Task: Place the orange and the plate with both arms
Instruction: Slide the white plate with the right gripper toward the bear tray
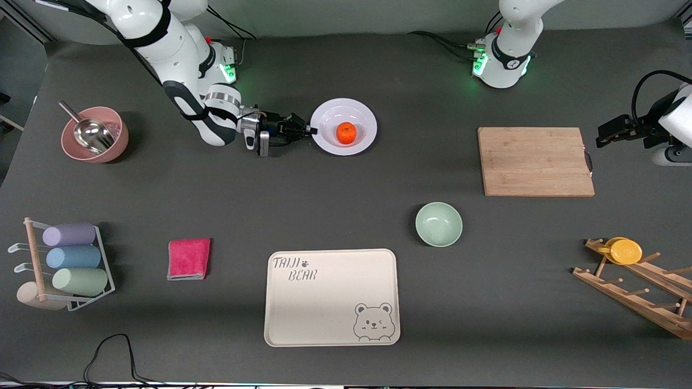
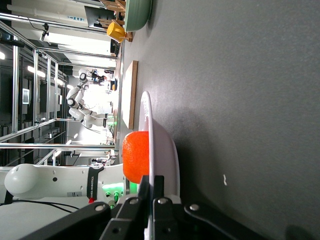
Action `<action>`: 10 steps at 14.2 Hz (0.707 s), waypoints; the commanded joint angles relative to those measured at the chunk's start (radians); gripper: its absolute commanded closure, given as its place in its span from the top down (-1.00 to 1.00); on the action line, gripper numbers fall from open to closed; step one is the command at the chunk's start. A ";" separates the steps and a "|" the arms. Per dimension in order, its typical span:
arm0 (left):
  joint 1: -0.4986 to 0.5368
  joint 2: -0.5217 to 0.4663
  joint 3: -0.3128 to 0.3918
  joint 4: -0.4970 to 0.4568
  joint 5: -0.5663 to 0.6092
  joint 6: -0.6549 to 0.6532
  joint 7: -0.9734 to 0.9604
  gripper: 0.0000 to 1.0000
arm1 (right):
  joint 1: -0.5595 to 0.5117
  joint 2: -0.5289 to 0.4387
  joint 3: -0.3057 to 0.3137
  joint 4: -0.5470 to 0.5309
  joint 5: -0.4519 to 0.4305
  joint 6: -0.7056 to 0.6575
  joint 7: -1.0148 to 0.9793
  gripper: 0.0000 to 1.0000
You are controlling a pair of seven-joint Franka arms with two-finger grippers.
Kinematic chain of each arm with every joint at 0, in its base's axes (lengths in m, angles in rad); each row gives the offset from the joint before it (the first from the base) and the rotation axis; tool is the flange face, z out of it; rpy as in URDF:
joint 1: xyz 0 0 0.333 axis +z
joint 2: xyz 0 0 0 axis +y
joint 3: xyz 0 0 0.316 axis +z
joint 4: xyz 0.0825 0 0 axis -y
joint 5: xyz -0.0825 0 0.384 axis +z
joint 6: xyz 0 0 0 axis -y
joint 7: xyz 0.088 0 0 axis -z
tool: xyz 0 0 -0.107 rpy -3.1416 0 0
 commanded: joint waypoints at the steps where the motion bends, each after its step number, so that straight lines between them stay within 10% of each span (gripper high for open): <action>1: 0.001 -0.040 0.007 -0.035 -0.010 0.018 0.010 1.00 | 0.004 0.006 0.008 0.018 0.030 0.001 -0.022 -1.00; 10: 0.000 -0.038 0.005 -0.035 -0.010 0.020 0.008 1.00 | -0.003 -0.283 0.008 -0.007 0.012 -0.073 0.300 -1.00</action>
